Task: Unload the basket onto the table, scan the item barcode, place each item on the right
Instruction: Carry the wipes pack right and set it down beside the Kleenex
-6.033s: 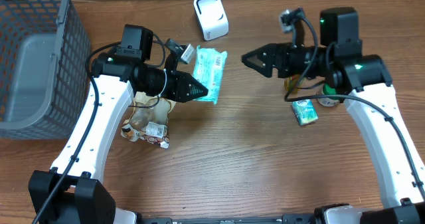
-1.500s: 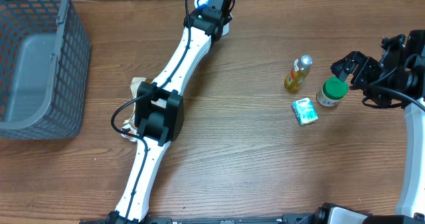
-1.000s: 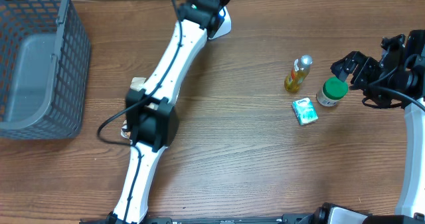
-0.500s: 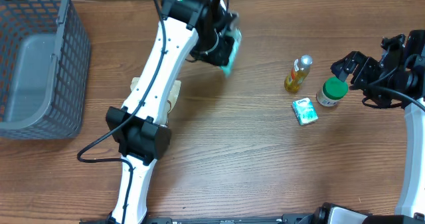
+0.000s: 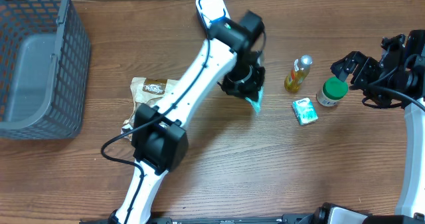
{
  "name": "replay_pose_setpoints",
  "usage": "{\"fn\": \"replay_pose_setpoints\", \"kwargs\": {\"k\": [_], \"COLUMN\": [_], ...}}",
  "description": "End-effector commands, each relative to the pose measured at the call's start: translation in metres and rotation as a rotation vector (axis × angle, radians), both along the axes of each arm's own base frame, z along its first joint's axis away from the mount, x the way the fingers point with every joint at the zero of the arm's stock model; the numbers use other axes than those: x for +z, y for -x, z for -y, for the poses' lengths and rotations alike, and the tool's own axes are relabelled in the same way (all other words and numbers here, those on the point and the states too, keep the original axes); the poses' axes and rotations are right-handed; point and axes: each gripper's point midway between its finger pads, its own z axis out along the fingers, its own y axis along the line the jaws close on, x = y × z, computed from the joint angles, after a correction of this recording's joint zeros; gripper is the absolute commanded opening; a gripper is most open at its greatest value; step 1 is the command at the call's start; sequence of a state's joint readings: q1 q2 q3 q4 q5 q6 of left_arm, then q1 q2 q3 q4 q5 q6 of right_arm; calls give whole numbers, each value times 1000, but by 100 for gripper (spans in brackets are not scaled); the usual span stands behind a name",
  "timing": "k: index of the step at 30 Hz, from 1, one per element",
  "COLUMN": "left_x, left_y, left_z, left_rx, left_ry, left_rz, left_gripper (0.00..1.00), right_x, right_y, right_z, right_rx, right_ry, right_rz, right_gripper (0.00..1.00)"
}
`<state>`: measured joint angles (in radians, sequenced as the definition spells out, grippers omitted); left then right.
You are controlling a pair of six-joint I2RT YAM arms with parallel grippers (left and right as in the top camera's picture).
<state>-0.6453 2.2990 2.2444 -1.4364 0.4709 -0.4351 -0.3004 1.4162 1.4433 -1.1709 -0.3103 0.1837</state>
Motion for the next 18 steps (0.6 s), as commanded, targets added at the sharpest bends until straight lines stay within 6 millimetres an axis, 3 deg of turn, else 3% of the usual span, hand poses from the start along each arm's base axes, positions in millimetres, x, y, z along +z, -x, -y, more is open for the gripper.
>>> {"fn": "replay_pose_setpoints", "kwargs": {"k": [1, 5, 8, 12, 14, 18], "left_x": [-16, -40, -56, -62, -62, -63], "left_y": [25, 39, 42, 44, 44, 42], "left_z": [29, 56, 64, 69, 70, 69], "left_rx": [54, 80, 103, 92, 90, 93], "left_ry": [62, 116, 109, 121, 121, 110], "left_rz": [-136, -186, -181, -166, -162, -150], "left_gripper": [4, 5, 7, 13, 34, 55], "right_x": [9, 9, 9, 9, 9, 9], "right_y": [0, 0, 0, 0, 0, 0], "right_z": [1, 1, 1, 1, 1, 1], "right_rx": [-5, -5, -5, -5, -5, -5], "right_ry": [11, 11, 11, 11, 11, 11], "right_rz": [26, 26, 26, 26, 26, 26], "right_gripper": [100, 100, 100, 100, 100, 100]}}
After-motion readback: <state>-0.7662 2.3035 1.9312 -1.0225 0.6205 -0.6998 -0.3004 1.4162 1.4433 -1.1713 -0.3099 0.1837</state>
